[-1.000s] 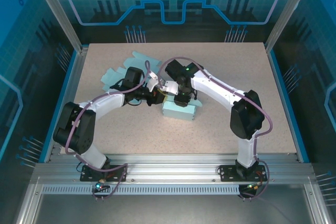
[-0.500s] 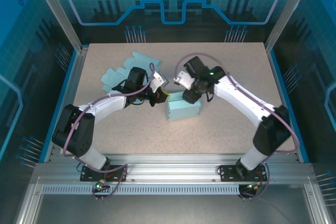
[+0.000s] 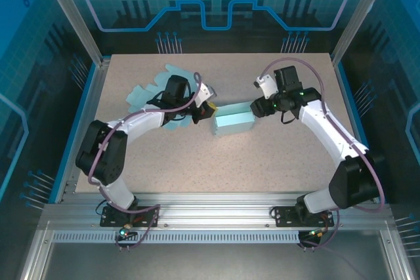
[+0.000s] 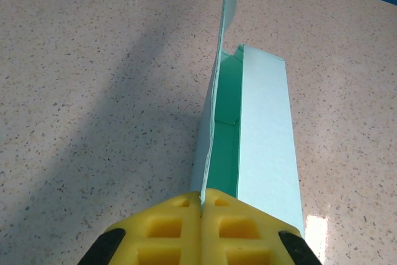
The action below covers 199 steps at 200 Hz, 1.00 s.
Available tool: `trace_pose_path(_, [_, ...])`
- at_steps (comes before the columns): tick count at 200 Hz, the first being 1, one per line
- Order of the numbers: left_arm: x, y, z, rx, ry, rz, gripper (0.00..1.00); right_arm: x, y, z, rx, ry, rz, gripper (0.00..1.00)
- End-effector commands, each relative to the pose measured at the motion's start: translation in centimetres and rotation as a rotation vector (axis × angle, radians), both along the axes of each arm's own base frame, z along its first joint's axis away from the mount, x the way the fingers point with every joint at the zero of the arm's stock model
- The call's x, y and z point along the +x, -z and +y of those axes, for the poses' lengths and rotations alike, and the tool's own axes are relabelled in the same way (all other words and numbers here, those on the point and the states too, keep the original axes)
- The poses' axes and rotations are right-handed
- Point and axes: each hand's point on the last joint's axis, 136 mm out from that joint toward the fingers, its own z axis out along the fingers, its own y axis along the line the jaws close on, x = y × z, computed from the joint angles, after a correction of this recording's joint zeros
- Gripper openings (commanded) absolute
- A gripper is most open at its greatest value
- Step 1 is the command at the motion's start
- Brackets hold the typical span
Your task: Fold the paper box
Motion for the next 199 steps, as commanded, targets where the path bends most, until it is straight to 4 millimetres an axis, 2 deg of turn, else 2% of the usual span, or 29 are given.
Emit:
trace_pose_path(1, [0.4,-0.6,-1.1,-0.014,0.072,-0.037,0.03,1.5,0.7,-0.3,0.014,0.000,0.000,0.60])
trace_pose_path(61, [1.1,-0.2,-1.6,-0.014,0.094,-0.016,0.03,3.1,3.4,0.2,-0.020,-0.073,0.059,0.62])
trace_pose_path(138, [1.3,0.1,-1.6,-0.005,0.107,-0.010,0.04,5.3,4.1,0.1,-0.064,-0.087,0.053,0.62])
trace_pose_path(167, [1.5,0.2,-1.7,-0.005,0.106,-0.006,0.04,5.4,4.2,0.3,-0.063,-0.112,0.068,0.61])
trace_pose_path(199, [1.8,0.5,-1.6,-0.002,0.089,0.001,0.04,4.6,4.7,0.9,-0.032,-0.132,0.113,0.43])
